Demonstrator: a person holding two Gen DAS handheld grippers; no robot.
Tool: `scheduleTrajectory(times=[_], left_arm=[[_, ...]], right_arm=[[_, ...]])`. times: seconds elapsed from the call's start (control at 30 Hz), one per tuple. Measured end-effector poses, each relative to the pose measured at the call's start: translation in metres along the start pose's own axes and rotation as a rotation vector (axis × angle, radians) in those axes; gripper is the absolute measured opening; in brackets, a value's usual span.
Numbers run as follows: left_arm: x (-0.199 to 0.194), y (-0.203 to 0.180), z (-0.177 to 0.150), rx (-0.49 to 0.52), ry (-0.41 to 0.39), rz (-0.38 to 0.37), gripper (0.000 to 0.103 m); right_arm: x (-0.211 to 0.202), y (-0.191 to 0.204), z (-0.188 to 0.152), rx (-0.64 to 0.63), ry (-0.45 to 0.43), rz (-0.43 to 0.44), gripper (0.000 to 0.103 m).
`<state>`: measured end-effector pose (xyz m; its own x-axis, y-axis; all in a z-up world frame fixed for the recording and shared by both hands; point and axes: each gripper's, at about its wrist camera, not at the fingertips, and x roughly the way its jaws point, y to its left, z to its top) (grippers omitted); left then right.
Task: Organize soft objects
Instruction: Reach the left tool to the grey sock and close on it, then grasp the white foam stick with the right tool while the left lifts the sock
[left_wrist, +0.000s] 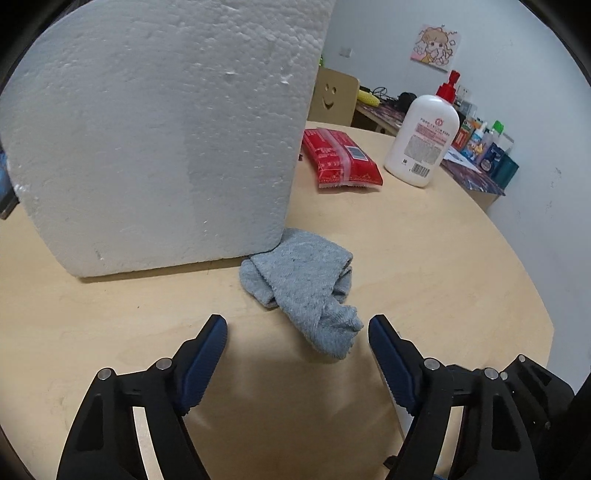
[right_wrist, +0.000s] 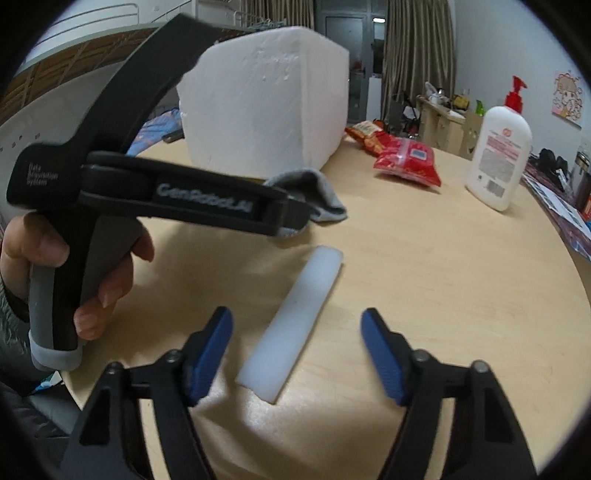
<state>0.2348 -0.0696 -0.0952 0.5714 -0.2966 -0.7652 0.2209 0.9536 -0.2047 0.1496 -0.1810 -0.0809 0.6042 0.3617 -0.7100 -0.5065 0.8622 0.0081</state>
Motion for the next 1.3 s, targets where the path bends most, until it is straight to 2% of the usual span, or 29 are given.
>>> scheduleTrajectory(times=[0.17,0.37,0.43,0.6,0.77,1.07,1.3], left_arm=[[0.006,0.001,0.004,-0.009,0.012,-0.002,0.071],[0.01,-0.005,0.005,0.018,0.018,-0.021,0.05],[0.011,-0.006,0.006,0.022,0.019,-0.023,0.035],[0.013,-0.01,0.008,0.038,0.012,-0.032,0.016],[0.008,-0.011,0.01,0.045,-0.024,-0.051,0.012],[-0.023,-0.022,0.012,0.092,-0.131,-0.086,0.011],[-0.038,-0.033,0.006,0.126,-0.147,-0.128,0.012]], right_arm=[[0.005,0.004,0.001,-0.019,0.018,0.015,0.06],[0.005,0.004,0.001,-0.032,0.023,-0.008,0.045],[0.005,0.005,0.001,-0.034,0.023,-0.008,0.035],[0.004,0.011,0.0,-0.055,0.021,-0.02,0.027],[0.002,0.005,-0.001,-0.016,0.008,0.006,0.021],[-0.01,-0.005,-0.002,0.043,-0.022,-0.002,0.021],[-0.02,-0.011,-0.002,0.094,-0.055,-0.024,0.021]])
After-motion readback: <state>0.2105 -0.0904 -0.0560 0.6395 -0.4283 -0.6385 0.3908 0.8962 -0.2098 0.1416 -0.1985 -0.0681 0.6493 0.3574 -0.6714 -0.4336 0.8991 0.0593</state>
